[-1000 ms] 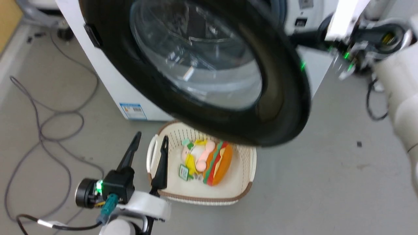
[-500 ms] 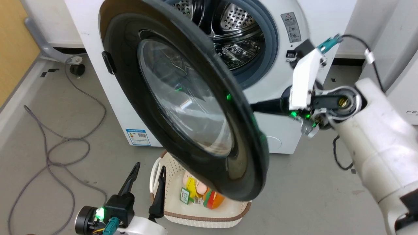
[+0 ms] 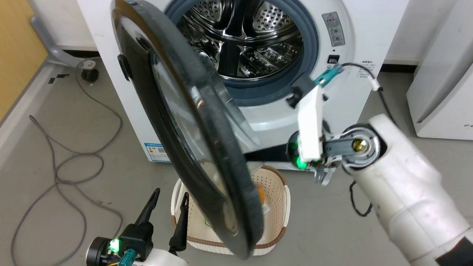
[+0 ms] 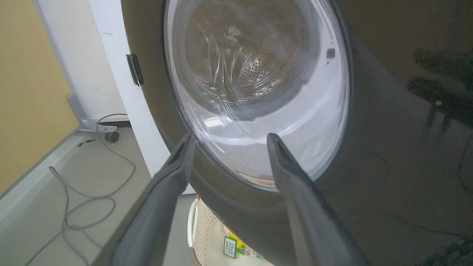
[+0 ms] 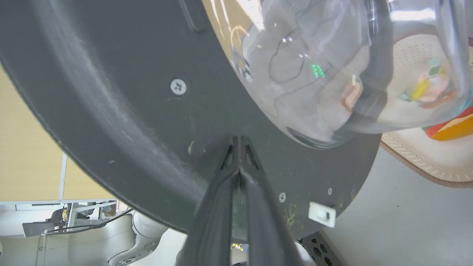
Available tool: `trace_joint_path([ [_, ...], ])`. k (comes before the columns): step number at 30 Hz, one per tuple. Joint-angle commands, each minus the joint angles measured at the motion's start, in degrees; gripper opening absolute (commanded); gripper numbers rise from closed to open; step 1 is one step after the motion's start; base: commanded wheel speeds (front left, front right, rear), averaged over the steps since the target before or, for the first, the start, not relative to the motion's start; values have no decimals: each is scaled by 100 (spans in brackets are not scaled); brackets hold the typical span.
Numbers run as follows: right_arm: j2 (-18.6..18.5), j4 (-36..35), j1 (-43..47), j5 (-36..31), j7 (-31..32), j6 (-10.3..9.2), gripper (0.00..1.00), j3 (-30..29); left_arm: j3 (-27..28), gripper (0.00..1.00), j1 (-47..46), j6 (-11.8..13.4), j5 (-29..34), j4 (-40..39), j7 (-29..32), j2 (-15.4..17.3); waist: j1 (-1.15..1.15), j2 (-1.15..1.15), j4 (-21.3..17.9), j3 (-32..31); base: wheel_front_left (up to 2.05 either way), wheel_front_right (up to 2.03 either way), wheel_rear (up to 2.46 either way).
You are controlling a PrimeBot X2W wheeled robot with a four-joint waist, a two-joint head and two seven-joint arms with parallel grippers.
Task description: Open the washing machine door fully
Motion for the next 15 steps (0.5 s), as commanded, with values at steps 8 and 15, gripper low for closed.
trace_joint_path([
  [8,56,-867,727,-123,67,6,0,35,-17,100,-8,-9,-50,18,-30,-20,0,0,9,39,0,0,0],
  [15,25,-1408,1458,-399,-1170,6,100,-624,-32,100,-26,3,-84,31,-30,-40,0,0,0,39,0,0,0],
])
